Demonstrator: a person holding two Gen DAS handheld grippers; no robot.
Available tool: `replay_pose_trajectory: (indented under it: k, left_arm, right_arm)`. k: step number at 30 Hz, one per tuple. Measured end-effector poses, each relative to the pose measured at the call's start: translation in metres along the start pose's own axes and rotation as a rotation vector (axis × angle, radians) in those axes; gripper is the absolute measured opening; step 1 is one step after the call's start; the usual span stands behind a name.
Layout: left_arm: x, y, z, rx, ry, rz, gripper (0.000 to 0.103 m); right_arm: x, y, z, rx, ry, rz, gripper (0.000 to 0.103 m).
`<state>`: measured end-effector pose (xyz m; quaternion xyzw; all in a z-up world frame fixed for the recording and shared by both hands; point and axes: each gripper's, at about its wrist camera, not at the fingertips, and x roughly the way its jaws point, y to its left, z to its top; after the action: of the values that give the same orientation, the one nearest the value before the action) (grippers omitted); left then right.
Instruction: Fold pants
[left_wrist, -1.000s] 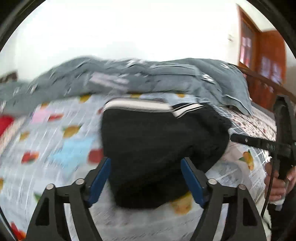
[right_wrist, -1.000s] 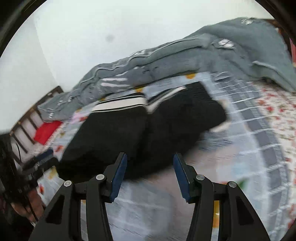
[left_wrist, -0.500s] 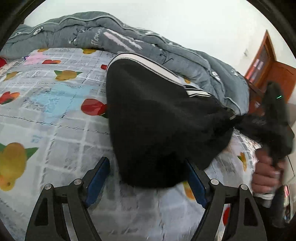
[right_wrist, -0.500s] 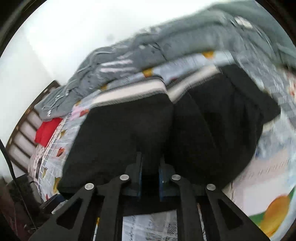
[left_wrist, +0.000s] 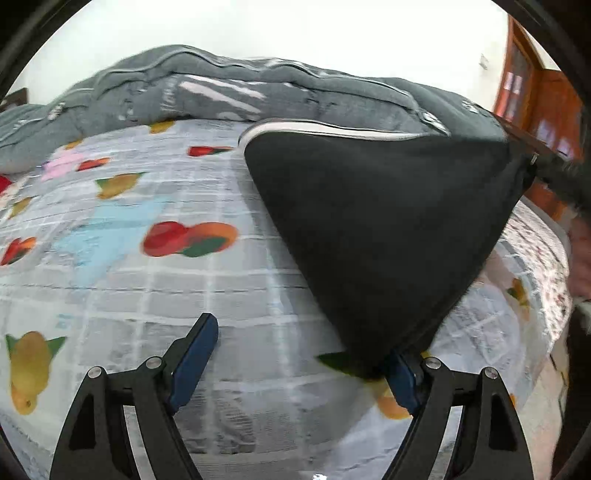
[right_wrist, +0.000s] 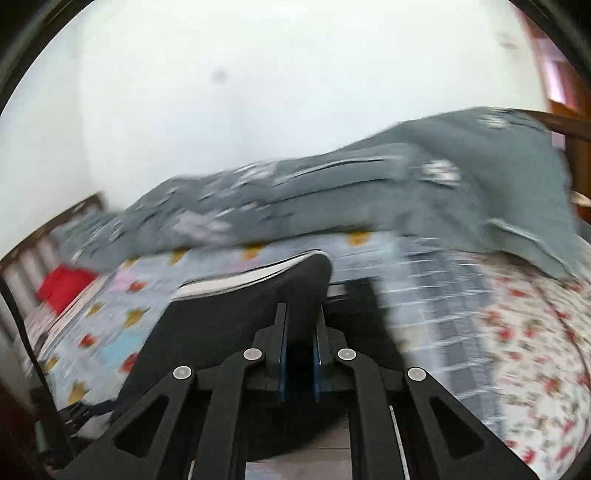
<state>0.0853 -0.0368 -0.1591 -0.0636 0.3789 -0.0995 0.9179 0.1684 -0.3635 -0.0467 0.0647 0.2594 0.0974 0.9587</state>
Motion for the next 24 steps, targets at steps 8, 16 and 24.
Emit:
replay_pose_trajectory:
  k: [8, 16, 24]
  left_arm:
    - [-0.007, -0.005, -0.008, 0.041, 0.021, -0.052, 0.08]
    - [-0.045, 0.006, 0.006, 0.031, -0.067, -0.082, 0.08]
    - [0.02, -0.026, 0.018, 0.1, 0.036, 0.036, 0.082]
  right_arm:
    - [0.046, -0.052, -0.065, 0.026, 0.211, -0.184, 0.014]
    - [0.006, -0.028, -0.037, -0.063, 0.1, -0.193, 0.027]
    - [0.051, -0.011, -0.072, -0.172, 0.189, -0.233, 0.03]
